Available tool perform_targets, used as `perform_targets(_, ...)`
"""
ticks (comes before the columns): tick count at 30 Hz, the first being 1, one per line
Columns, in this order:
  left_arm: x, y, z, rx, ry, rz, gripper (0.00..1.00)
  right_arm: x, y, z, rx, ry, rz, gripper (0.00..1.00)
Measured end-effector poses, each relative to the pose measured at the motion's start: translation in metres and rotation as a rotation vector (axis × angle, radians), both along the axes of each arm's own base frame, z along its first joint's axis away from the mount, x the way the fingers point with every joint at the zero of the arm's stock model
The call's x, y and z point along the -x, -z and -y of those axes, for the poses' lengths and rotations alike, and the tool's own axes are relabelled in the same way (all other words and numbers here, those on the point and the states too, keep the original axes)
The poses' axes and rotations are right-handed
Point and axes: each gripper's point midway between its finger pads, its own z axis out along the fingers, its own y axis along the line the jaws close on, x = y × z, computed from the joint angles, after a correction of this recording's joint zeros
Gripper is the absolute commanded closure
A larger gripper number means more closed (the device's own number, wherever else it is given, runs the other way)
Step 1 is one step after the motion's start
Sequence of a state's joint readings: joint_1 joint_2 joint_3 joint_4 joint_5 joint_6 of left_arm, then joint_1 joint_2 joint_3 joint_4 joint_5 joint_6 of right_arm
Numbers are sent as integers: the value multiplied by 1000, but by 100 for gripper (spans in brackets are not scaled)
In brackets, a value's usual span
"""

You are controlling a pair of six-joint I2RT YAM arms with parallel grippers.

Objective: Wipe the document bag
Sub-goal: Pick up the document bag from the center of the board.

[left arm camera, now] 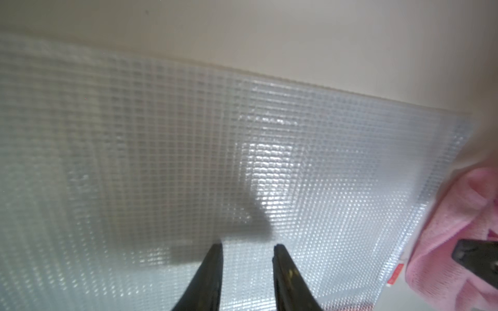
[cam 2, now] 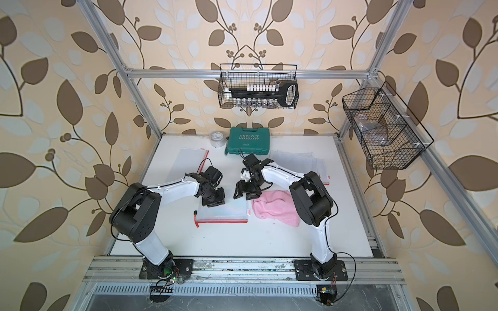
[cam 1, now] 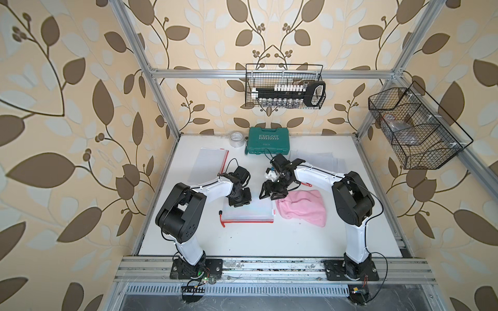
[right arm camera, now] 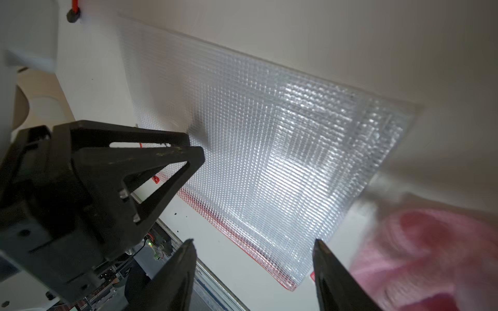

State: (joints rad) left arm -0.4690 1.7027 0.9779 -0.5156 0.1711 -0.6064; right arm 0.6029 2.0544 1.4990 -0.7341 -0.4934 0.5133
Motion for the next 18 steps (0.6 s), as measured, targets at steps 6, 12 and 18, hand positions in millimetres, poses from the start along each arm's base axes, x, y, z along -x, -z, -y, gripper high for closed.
perform_targets(6, -1, 0, -3, 2, -8, 14, 66, -9, 19, 19, 108, 40, 4, 29)
perform_targets(12, -1, 0, -4, 15, -17, 23, 66, -11, 24, 16, 90, 46, -19, 28)
perform_targets(18, -2, 1, -7, 23, -29, 34, 66, -11, 23, -12, -36, 38, -55, 29)
